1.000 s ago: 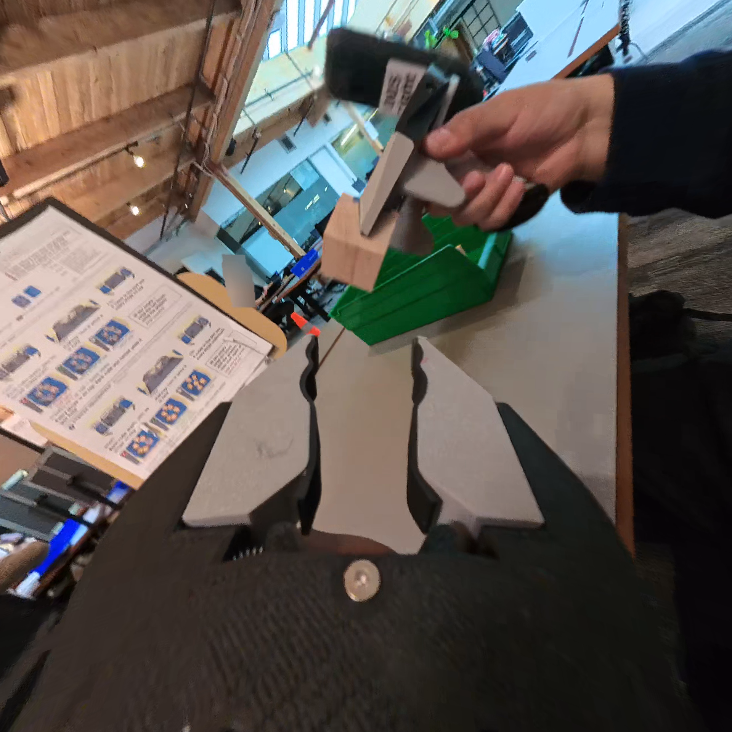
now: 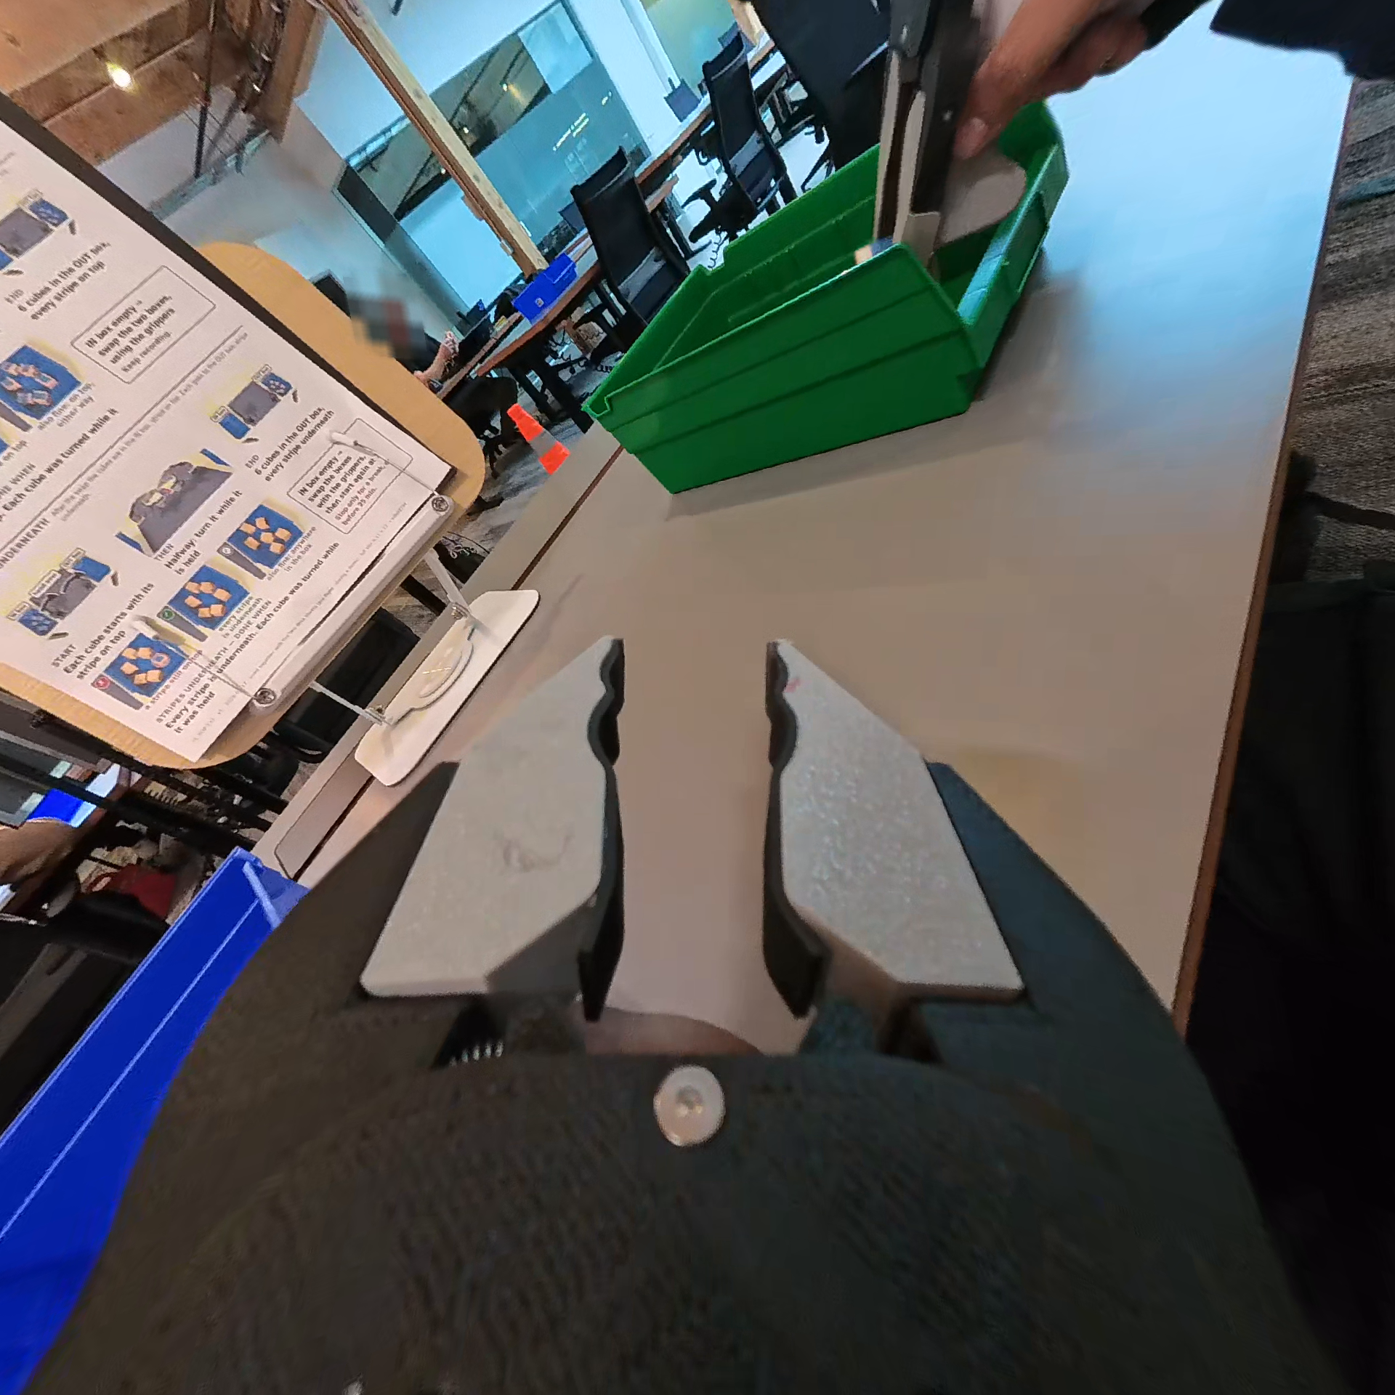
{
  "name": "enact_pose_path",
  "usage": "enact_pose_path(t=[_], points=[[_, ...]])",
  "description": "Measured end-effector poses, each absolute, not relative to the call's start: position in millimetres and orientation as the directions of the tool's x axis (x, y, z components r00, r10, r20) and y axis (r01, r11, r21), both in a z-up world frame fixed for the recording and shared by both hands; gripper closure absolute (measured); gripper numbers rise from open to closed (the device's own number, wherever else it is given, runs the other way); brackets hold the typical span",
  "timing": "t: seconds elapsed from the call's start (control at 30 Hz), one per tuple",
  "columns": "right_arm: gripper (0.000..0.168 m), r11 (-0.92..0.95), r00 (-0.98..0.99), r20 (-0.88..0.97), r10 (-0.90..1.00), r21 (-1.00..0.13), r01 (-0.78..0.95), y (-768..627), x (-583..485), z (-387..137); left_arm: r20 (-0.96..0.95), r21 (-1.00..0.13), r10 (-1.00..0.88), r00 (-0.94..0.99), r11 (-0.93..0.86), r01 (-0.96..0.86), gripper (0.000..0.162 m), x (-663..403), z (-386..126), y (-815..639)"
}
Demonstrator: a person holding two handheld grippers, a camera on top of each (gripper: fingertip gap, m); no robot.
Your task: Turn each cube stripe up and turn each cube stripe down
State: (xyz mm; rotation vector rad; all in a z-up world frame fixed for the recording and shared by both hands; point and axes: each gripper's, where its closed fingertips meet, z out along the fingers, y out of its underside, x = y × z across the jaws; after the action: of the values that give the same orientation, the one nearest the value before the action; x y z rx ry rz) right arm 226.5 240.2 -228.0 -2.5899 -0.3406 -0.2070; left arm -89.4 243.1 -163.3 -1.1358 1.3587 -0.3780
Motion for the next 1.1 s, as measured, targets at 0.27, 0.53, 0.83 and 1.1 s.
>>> enact_pose_path(t=[0.27,0.53,0.83,1.1], points=[[0.122,-0.869,0.964,0.165,0.207,-0.422,0.259,248,223,-252,-0.579,-0.789,-0.779,0.239,0.461,-0.407,0.127,-90,-166,242],[0.122,-0.738,0.980,0.133,0.146,-0.645,0.197,252,221,-196,-0.450,-0.870,-0.818,0.359,0.311,-0.382,0.125,-108,-156,264],[0.098,-0.471,0.983,0.034,0.179,-0.874,0.116,254,169,-152,-0.275,-0.954,-0.656,0.703,0.096,-0.284,0.122,-229,-115,312],[0.072,-0.621,0.994,0.047,0.094,-0.778,0.095,266,150,-233,-0.213,-0.927,-0.603,0.769,-0.123,-0.354,0.084,-239,-196,323]])
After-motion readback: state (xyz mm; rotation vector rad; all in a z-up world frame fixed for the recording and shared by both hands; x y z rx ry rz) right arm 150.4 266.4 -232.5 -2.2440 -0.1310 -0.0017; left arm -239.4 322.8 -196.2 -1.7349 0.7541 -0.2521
